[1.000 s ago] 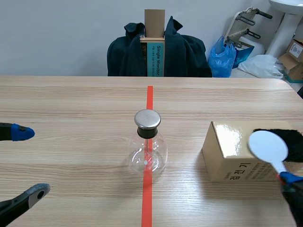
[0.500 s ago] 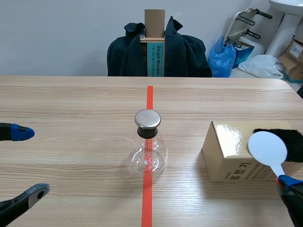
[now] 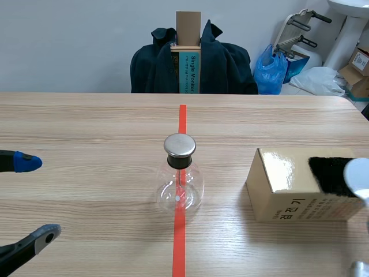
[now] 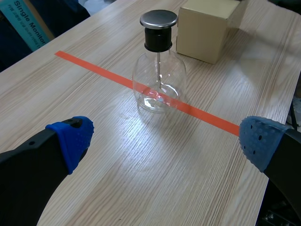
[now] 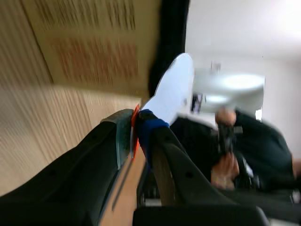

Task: Do the electroscope experiment.
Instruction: 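Rub the plate on the fur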

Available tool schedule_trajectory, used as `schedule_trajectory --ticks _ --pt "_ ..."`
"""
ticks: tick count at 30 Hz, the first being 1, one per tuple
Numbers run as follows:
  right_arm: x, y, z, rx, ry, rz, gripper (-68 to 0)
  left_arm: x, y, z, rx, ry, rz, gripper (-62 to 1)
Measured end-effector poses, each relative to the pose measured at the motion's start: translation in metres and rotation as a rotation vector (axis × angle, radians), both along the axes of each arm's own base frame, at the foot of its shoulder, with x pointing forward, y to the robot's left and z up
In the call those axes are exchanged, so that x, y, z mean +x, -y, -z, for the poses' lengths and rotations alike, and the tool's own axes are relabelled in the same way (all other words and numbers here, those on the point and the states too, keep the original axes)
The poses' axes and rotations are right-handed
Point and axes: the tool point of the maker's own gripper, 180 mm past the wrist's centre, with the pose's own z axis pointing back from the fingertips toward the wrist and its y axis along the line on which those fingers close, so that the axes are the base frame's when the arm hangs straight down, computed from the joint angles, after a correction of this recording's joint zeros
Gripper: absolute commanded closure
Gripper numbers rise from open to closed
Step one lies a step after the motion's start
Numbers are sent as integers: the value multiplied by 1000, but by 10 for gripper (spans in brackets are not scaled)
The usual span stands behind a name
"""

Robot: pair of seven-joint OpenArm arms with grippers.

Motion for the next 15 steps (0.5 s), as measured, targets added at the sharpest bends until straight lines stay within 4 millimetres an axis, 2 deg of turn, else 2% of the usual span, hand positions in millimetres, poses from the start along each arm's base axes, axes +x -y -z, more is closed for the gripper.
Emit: schedule_trajectory --ticks 2,5,7,9,12,13,15 --pt "-1 -2 -2 -4 -4 -44 -8 0 0 0 -1 1 0 -623" --pt "-6 -32 0 32 -29 -234 -8 0 0 0 0 0 0 -623" --pt "-9 -45 2 45 -40 -292 -8 0 0 0 -1 1 0 -623" --pt "-7 -40 4 42 -39 -237 -8 0 0 0 -1 0 0 -623" --pt "-1 -5 6 1 -34 -27 -8 0 0 0 -1 1 0 -623" --pt "-1 1 6 -9 -35 -2 -8 0 0 0 0 0 0 -623" --pt "-2 -5 6 -12 -41 -52 -8 0 0 0 0 0 0 -623"
